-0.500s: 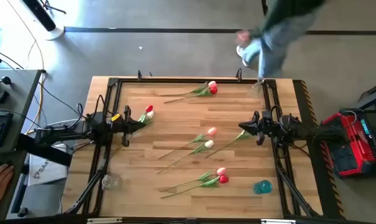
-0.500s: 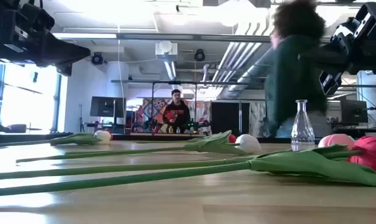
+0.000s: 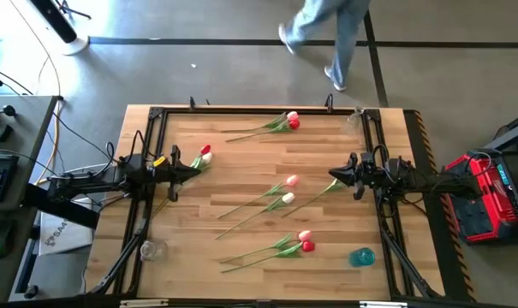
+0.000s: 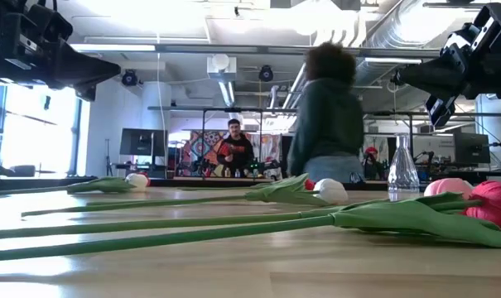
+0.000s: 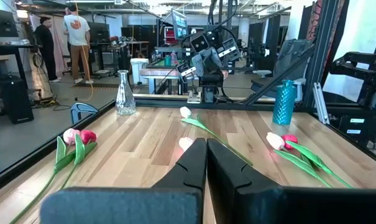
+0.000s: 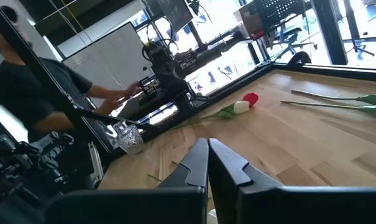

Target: Sort flowers into vase by color

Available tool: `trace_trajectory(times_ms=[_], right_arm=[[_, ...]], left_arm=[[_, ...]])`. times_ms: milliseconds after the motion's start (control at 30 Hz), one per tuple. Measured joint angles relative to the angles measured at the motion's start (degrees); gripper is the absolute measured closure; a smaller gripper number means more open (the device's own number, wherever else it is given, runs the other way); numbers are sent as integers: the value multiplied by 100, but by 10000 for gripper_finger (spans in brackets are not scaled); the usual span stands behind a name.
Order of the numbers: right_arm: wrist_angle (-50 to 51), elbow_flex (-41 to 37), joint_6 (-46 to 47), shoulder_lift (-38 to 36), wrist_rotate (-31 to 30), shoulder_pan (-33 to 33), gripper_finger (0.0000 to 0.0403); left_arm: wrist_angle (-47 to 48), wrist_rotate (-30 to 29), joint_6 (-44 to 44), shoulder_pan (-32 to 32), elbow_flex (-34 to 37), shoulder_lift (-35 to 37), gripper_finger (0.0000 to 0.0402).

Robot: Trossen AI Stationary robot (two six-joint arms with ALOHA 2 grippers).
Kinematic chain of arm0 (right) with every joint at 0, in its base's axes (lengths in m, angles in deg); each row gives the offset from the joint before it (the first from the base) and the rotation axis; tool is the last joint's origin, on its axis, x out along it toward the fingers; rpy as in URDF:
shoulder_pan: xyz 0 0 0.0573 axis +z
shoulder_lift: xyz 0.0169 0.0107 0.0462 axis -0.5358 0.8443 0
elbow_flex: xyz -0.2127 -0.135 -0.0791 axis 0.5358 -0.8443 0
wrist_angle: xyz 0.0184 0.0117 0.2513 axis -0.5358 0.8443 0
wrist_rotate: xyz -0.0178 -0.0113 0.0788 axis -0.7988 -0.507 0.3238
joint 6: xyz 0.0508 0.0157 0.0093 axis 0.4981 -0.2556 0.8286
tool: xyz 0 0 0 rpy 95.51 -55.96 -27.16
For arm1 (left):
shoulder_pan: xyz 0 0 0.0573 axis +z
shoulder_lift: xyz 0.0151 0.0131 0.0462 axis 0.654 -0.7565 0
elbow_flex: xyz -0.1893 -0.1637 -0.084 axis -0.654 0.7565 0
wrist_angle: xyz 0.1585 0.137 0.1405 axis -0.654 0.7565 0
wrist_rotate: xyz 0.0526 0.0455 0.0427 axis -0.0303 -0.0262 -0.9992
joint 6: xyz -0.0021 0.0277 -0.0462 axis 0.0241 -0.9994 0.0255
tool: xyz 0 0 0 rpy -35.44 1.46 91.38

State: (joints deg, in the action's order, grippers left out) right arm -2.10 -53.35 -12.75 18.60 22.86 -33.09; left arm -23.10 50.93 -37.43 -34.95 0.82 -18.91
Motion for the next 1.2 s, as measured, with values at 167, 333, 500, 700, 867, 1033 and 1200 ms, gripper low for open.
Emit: trace_trajectory(times_ms=[167,333,500,700,867,1033,1200], right_arm=[[2,-1,-2,-1,-1,-1,402],[2,0,-2,-2,0,-2,402],[2,-1,-2,-1,-1,-1,402],[2,0,-2,-2,0,0,402],[2,0,-2,0,-1,0,402],[2,0,-2,-1,-1,-1,402],[2,0,0,0,0,0,402]], left_arm=[[-1,-1,0,-1,0,2,401],[-1,-1,0,1,0,2,401],[-1,0,1,1,0,1,402],[1,-1,2,1,0,2,402],[-1,0,0,0,0,2,401],[-1,-1,0,1,0,2,401],[0,-5,-107,1,0,2,402]])
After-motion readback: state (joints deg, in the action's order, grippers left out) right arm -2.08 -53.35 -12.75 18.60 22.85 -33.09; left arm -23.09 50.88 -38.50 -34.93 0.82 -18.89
